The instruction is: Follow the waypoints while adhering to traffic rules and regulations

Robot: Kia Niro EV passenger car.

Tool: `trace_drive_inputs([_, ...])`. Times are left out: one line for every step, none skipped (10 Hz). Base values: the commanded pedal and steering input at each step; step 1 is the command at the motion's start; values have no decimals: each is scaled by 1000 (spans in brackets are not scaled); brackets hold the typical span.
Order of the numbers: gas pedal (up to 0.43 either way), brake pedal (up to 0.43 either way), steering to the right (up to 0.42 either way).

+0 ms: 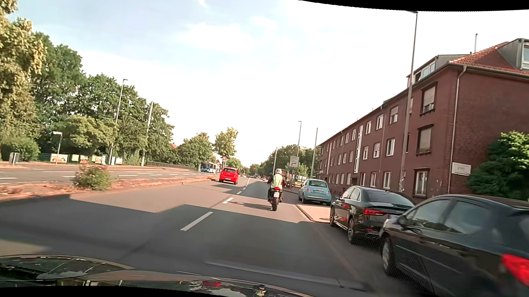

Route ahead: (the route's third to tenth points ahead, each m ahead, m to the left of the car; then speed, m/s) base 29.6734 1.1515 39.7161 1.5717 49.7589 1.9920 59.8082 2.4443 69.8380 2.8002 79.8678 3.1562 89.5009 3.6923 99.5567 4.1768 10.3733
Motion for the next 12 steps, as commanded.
trace_drive_inputs([189, 0, -6])
trace_drive_inputs([177, 0, -6])
trace_drive_inputs([169, 0, -8])
trace_drive_inputs([157, 0, -9])
trace_drive_inputs([150, 0, -9])
trace_drive_inputs([150, 0, -9])
trace_drive_inputs([157, 0, -9])
trace_drive_inputs([177, 0, -9])
trace_drive_inputs([177, 0, -9])
trace_drive_inputs([177, 0, -9])
trace_drive_inputs([177, 0, -9])
trace_drive_inputs([177, 0, -9])
